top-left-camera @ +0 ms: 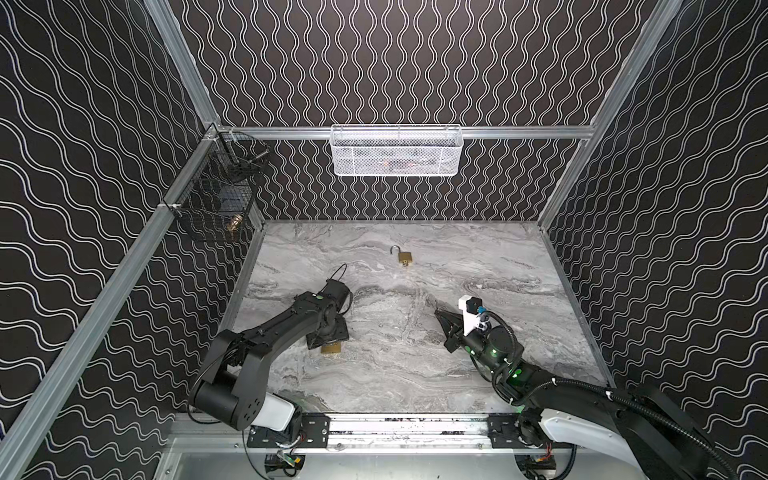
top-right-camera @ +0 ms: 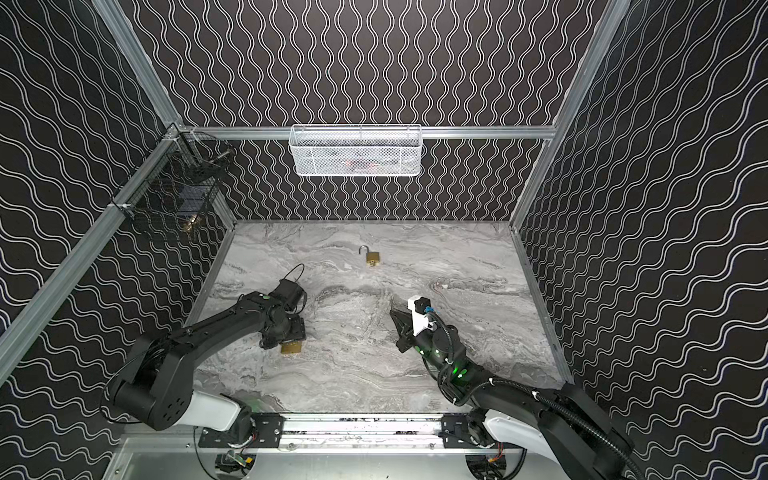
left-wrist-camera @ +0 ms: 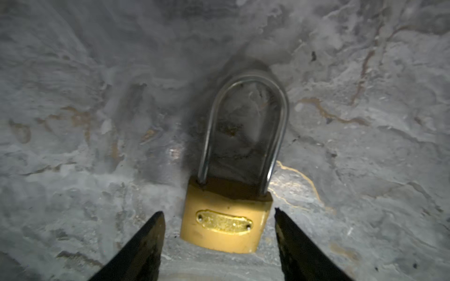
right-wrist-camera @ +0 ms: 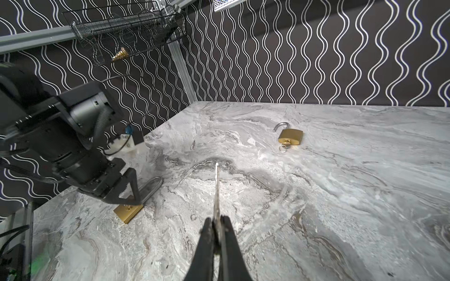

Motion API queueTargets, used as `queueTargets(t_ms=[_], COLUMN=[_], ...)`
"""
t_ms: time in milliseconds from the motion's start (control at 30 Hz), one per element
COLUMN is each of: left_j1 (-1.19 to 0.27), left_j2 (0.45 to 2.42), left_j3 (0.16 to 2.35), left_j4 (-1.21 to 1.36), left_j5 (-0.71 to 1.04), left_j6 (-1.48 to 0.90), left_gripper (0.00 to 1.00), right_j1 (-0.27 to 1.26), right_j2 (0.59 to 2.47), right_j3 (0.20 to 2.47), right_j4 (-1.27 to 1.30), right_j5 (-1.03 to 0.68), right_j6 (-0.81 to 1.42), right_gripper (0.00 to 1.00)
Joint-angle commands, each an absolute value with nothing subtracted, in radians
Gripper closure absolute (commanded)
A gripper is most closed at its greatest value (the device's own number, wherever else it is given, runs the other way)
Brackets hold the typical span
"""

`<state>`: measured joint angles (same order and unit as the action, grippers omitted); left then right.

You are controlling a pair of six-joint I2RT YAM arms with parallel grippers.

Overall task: Unlock with the key
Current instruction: 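Lower the left gripper and grasp the closed brass padlock body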

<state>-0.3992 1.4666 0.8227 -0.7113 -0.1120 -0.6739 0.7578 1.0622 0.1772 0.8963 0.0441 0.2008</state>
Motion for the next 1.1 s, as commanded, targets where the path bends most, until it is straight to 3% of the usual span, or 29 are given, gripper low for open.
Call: queueTargets(t_ms=[0, 200, 700, 900, 1067], left_j1=[-0.390, -0.391, -0.390, -0.389, -0.389], left_j2=[1.485, 1.531, 1.540, 1.546, 1.540], left_j3=[0.826, 0.845, 0.772, 0.727, 0.694], left_j4=[-0.663, -0.709, -0.646, -0.605, -0.572], left_j5=[-0.022, -0.106, -0.073, -0.041, 0.001], left_j6=[-0.633, -0.626, -0.609, -0.614, -0.635], left_gripper=[0.26, 0.26, 0.29, 0.35, 0.48], right_j1=[0.759, 0.759, 0.759, 0.758, 0.758], right_j2=[1.072, 1.095, 1.118, 1.130, 1.149], right_j3=[0.190, 0.204, 0.216, 0.222, 0.224], right_j4=[0.945, 0.933, 0.934, 0.931, 0.948], right_j5=[0.042, 0.044, 0.020, 0.029, 0.020], right_j6=[0.198, 0.193, 0.201, 0.193, 0.202], right_gripper=[1.00, 1.00, 1.00, 1.00, 1.00])
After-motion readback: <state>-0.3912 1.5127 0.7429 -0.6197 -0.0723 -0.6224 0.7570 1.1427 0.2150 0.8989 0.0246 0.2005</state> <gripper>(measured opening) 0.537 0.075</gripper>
